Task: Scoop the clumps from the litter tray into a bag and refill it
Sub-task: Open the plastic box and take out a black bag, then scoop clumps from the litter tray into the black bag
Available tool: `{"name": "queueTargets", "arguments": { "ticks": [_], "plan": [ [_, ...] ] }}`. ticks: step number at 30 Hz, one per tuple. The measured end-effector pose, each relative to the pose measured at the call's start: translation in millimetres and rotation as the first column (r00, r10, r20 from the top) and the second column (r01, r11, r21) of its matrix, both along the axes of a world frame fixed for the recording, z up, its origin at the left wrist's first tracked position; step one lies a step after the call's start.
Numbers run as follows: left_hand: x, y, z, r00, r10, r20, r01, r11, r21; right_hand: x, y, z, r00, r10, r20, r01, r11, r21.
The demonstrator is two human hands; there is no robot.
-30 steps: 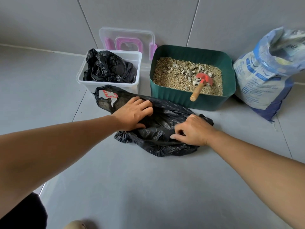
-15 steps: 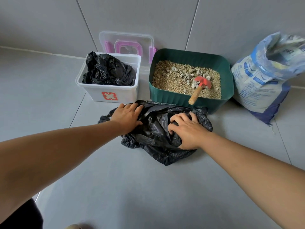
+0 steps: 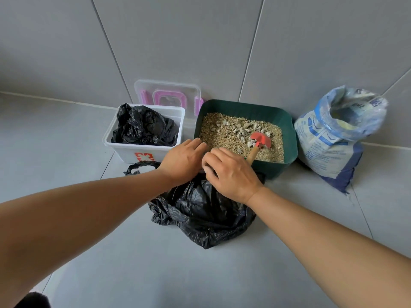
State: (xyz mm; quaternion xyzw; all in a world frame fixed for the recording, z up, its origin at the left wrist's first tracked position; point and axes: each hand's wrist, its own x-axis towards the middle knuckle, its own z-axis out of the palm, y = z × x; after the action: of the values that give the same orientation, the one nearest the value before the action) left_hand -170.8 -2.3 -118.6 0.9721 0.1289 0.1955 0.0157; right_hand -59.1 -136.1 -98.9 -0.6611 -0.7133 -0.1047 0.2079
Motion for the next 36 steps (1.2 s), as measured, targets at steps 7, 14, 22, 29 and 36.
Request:
{"name": "queueTargets", "arguments": {
  "ticks": [7,14,22,29,36],
  "plan": [
    [44,20,52,0.963,0.092,-0.255,-0.087,0.996,0.031,57,17,45,0.987,-0.127,0.098,0.152,0.937,-0.314],
    [76,35,83,0.815,0.260,-0.519,-0.304,0.953,0.000,110,15,75,0.937,-0.046,0.347,0.291,0.652,-0.700],
    [93,30,50,0.668,0.430,-0.607,-0.580,0.812,-0.065,125,21,50,0.976,-0.006,0.216,0.161,0.689,-0.706],
    [90,42,48,0.533,0.475,-0.700,-0.660,0.751,0.007,162,28,81,0.920,-0.392,-0.023,0.349,0.843,-0.410],
    [92,29,43,0.467,0.459,-0.756,-0.631,0.772,0.079,170,32,91,0.811,-0.584,-0.030,0.562,0.792,-0.238]
  ]
}}
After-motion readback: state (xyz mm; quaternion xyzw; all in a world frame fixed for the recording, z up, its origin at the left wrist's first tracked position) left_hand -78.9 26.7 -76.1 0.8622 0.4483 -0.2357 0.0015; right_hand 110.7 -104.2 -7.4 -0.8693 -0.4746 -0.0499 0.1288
